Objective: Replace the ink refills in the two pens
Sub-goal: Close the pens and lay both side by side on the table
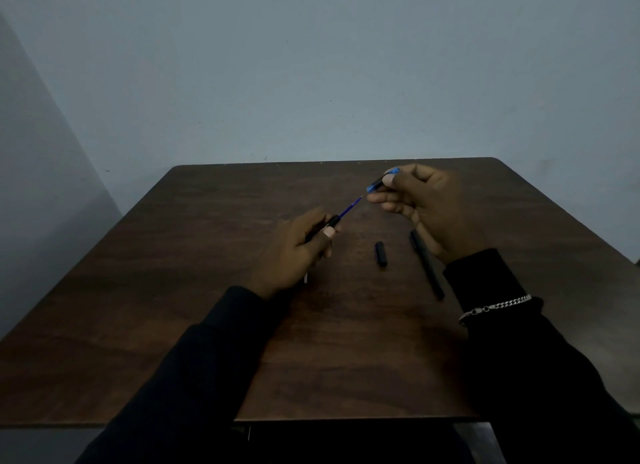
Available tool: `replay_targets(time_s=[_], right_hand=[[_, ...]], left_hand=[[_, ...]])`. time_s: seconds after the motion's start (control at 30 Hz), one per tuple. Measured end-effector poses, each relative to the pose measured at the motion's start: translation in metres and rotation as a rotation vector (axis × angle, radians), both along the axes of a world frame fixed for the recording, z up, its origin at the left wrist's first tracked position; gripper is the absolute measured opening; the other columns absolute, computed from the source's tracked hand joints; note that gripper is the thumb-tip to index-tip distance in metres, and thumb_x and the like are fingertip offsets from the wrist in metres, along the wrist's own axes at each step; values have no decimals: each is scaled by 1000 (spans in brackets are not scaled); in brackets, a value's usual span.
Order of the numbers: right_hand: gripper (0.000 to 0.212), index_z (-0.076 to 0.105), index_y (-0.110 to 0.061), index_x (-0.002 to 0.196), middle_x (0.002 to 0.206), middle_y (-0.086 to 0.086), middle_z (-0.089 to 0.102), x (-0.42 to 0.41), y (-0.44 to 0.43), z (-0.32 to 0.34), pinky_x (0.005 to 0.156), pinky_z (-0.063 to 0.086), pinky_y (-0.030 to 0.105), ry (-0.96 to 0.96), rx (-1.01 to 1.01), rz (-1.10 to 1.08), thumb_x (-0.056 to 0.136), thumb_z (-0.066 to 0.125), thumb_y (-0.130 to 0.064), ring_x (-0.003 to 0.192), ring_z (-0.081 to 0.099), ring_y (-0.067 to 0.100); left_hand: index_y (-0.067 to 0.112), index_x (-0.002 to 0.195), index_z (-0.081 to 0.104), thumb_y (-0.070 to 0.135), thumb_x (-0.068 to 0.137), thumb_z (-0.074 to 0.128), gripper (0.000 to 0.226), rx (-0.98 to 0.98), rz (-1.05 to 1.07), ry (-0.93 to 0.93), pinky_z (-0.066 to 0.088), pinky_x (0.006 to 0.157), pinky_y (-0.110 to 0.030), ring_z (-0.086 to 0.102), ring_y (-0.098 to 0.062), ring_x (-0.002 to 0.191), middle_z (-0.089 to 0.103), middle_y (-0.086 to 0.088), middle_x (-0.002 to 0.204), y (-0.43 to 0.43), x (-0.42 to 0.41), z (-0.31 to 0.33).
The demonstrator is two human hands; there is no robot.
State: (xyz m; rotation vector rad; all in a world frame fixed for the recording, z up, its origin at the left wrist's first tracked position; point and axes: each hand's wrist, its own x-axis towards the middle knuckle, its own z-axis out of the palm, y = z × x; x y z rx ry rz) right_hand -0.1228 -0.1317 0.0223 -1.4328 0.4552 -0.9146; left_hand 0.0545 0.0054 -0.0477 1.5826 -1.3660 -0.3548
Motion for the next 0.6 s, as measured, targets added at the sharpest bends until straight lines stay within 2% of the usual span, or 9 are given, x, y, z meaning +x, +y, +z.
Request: replay_targets(time_s=[0.6], right_hand=[[6, 66, -6, 93, 86, 10, 79, 3, -2, -4, 65, 59, 24, 36, -75, -12, 97, 64, -3, 78, 78, 23]], left_hand=[[21, 107, 68, 21, 111, 52, 17, 21, 5, -39, 51, 63, -34, 63, -13, 68, 70, 0, 77, 1, -2, 3]])
